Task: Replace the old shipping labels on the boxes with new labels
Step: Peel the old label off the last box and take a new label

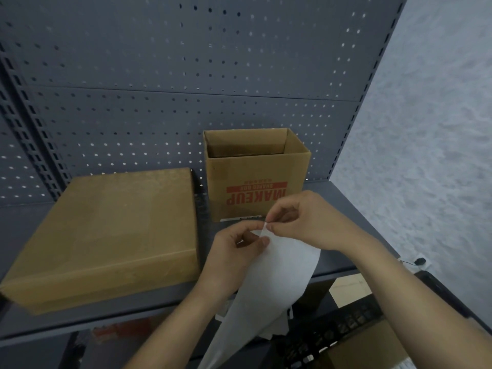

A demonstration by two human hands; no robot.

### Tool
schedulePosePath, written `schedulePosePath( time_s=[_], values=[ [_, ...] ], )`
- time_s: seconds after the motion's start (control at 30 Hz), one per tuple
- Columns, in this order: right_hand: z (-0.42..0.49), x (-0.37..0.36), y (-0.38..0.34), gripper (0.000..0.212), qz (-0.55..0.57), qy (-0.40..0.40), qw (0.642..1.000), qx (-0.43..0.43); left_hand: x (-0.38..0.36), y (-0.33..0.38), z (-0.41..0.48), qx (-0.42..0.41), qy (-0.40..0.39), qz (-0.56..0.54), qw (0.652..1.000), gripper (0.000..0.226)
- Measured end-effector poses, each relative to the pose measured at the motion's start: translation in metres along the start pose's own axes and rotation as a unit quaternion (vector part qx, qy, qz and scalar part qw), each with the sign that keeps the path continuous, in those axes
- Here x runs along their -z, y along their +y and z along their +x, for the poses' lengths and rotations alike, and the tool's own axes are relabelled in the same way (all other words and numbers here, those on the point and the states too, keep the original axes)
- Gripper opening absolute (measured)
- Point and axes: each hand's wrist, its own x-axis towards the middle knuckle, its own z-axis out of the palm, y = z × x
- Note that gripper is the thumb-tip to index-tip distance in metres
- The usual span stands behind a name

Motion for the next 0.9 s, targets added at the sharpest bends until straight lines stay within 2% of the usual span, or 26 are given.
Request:
schedulePosePath(
  time_s=[0.2, 0.47, 0.6, 0.77, 0.9],
  values=[
    [0.001, 0.0, 0.003, 0.007, 0.0, 0.013, 1.0, -0.007, 0.001, -0.001, -0.002, 0.0, -0.004, 0.018, 1.0, 0.026],
    [0.008, 0.001, 0.005, 0.012, 0.015, 0.119, 0.992, -0.039, 0.003, -0.003, -0.008, -0.043, 0.034, 0.108, 0.993, 0.044],
    [0.011, 0.006, 0.004, 0.014, 0.067, 0.163, 0.981, -0.076, 0.008, -0.008, -0.014, -0.05, 0.003, 0.169, 0.984, 0.055],
    [0.014, 0.01, -0.004, 0.015, 0.149, 0.197, 0.963, -0.107, 0.017, -0.013, -0.023, -0.033, -0.035, 0.216, 0.975, 0.055],
    [0.016, 0.011, -0.007, 0.016, 0.171, 0.226, 0.951, -0.121, 0.026, -0.014, -0.031, -0.025, -0.046, 0.251, 0.967, 0.055]
  ],
)
